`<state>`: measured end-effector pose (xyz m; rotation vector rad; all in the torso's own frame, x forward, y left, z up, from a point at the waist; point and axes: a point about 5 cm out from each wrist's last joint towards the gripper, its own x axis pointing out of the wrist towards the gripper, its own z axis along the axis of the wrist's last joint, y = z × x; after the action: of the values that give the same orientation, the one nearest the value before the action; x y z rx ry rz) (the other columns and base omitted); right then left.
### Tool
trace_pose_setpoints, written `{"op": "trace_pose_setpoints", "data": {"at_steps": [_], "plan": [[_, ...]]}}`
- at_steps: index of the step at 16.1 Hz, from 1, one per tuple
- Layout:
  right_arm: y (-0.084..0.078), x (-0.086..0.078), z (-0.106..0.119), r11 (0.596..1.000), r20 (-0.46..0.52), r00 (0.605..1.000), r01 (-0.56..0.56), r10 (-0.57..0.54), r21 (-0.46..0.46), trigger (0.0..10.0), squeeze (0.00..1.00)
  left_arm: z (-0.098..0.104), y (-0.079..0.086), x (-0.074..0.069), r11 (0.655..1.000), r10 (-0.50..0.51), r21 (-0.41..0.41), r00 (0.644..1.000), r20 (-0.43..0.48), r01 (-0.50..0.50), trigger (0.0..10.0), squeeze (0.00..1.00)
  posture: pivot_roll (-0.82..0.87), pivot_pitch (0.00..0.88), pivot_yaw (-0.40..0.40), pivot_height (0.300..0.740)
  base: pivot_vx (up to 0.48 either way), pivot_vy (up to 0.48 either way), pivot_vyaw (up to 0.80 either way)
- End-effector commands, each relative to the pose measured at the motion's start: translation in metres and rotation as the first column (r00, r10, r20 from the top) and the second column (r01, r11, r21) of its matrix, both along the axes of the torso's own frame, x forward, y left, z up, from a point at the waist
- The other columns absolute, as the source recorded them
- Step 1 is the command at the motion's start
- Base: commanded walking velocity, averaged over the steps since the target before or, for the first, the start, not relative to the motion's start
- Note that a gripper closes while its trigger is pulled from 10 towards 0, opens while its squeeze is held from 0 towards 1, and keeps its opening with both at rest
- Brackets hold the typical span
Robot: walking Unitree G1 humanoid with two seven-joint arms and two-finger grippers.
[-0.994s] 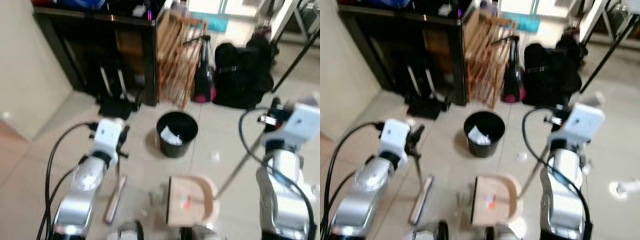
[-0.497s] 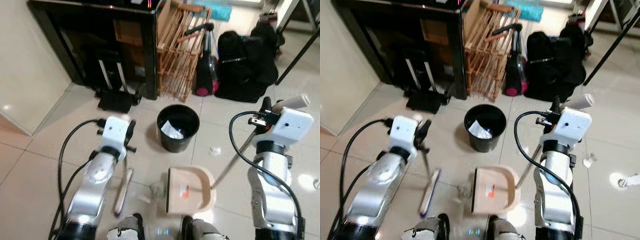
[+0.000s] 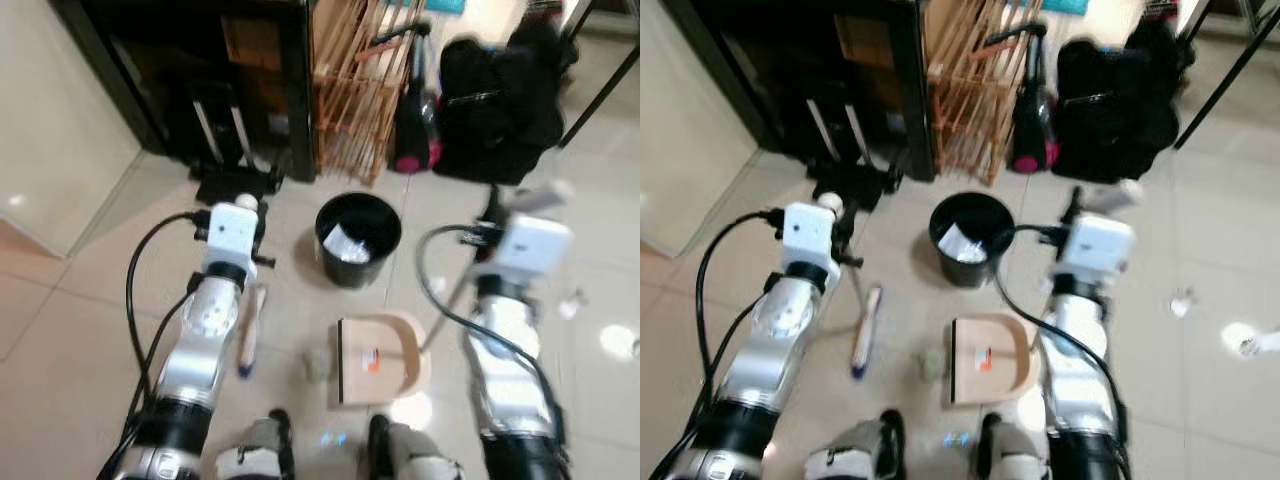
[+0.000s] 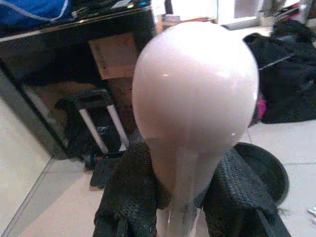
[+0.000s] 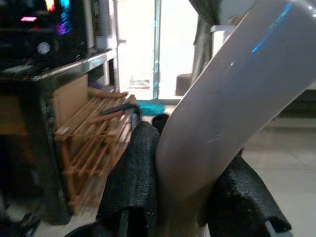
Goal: Sweep floor
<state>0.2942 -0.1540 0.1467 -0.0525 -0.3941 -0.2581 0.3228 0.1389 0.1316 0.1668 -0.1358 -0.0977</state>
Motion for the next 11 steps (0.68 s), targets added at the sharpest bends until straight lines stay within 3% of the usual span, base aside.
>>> {"op": "trace_pose_setpoints", "data": {"at_steps": [1, 7, 11], "plan": [[0.007, 0.000, 0.003, 1.000, 0.046, 0.999, -0.015, 0.016, -0.013, 10.0, 0.00, -0.002, 0.002, 0.001, 0.999, 0.024, -0.028, 1.000, 0.006, -0.023, 10.0, 0.00, 0.04, 0.342, 0.055, 0.740, 0.000, 0.000, 0.00], [0.022, 0.005, -0.002, 0.999, 0.066, 0.997, 0.032, -0.030, -0.029, 10.0, 0.00, 0.000, -0.019, 0.003, 0.998, -0.051, -0.034, 0.999, -0.005, 0.051, 10.0, 0.00, 0.10, 0.418, 0.099, 0.740, 0.000, 0.000, 0.00], [0.024, 0.004, 0.014, 0.999, 0.164, 0.986, 0.023, -0.017, -0.036, 10.0, 0.00, -0.002, -0.024, 0.004, 0.996, -0.072, -0.052, 0.997, -0.004, 0.072, 10.0, 0.00, 0.10, 0.428, 0.097, 0.740, 0.000, 0.000, 0.00]]}}
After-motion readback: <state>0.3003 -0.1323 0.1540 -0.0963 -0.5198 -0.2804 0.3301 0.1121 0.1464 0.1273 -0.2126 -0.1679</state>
